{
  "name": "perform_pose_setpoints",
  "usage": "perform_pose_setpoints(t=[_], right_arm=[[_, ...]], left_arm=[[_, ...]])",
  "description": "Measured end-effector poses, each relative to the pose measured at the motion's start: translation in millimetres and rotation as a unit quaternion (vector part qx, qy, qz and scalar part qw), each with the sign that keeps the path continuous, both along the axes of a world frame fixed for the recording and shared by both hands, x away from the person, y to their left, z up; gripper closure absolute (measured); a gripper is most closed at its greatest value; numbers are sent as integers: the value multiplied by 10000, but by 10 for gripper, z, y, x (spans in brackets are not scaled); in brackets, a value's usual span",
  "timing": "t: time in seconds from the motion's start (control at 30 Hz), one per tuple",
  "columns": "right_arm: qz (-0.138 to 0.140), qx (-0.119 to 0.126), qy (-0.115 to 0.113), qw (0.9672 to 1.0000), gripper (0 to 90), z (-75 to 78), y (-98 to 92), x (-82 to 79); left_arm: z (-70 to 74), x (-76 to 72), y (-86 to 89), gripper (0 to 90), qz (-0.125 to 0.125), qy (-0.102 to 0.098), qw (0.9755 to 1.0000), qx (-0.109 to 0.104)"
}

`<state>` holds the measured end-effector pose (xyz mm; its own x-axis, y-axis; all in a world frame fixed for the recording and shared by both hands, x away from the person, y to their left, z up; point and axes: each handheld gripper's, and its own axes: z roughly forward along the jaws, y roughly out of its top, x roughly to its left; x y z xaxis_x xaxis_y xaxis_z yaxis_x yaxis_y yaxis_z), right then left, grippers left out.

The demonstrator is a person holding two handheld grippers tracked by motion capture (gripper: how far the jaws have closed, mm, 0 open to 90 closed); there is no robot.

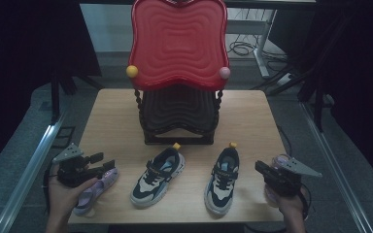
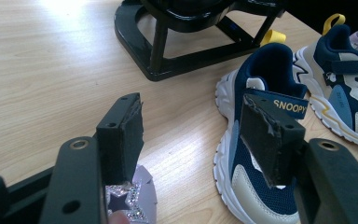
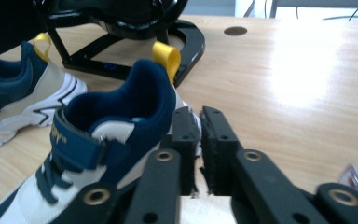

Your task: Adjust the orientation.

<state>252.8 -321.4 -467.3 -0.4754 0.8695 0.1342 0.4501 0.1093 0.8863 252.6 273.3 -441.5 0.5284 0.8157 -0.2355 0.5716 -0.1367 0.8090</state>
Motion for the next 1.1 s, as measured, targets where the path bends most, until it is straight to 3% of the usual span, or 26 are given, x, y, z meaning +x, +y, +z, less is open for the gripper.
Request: perform_pose_setpoints(t=[0.4,0.63,0.8,1.1], right_arm=[[-531,-159,186,9983,895,-140,-385,-173],[-704,-283,280,9967,896,-216,-585,-321],[-853,-223,310,9956,897,-247,-718,-429],[-1145,-377,522,9913,897,-356,-895,-512]], left_arm=[[-17,3,-28,393,-56,31,10000,10],[-29,3,-25,394,-62,58,10000,26],[-41,5,-37,393,-77,76,9999,41],[-51,1,-53,393,-105,110,9999,67]])
